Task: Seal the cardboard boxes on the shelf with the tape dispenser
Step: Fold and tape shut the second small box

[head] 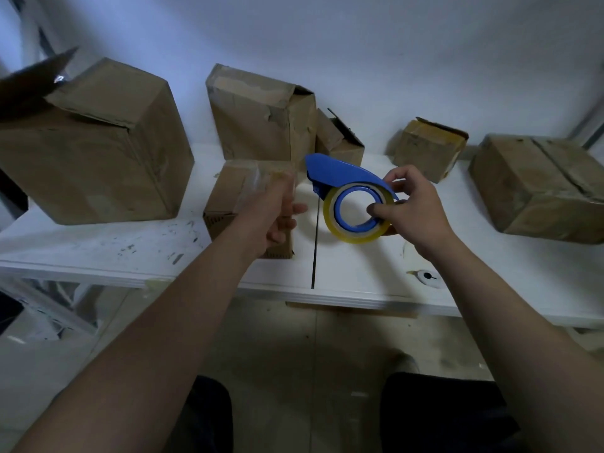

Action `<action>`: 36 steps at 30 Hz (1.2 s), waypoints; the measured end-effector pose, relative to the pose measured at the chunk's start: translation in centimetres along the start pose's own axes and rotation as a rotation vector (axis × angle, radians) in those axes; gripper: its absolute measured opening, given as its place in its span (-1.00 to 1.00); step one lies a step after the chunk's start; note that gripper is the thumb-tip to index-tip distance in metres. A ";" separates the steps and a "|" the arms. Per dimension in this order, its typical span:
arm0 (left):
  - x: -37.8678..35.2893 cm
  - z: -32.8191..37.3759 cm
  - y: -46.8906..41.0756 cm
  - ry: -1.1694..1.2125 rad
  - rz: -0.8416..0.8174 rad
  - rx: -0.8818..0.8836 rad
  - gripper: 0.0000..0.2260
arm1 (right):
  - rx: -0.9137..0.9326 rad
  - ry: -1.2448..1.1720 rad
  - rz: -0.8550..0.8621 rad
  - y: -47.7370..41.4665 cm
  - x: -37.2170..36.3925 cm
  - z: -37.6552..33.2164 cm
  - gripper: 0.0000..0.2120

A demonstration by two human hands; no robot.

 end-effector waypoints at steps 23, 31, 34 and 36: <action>2.6 1.1 1.8 -0.261 0.069 -0.120 -0.95 | 0.476 0.304 -0.054 1.4 -0.8 -3.3 -0.45; 4.5 0.9 2.1 -0.113 0.126 -0.152 -0.89 | 0.587 0.334 -0.040 1.3 -2.0 -4.3 -0.39; 5.1 0.6 1.9 -0.002 0.100 -0.111 -0.92 | 0.615 0.326 -0.033 1.4 -2.8 -4.6 -0.40; 5.4 0.6 1.9 0.018 0.045 -0.084 -0.94 | 0.635 0.325 -0.024 1.4 -3.1 -4.9 -0.42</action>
Point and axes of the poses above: each hand's wrist, its own y-axis away from the middle knuckle, its own x-axis out of the back of the hand, z = x × y, the point moved 5 cm from there along -y, towards the middle knuckle, and after that the axes turned 6 degrees about x, right-handed, at the moved point
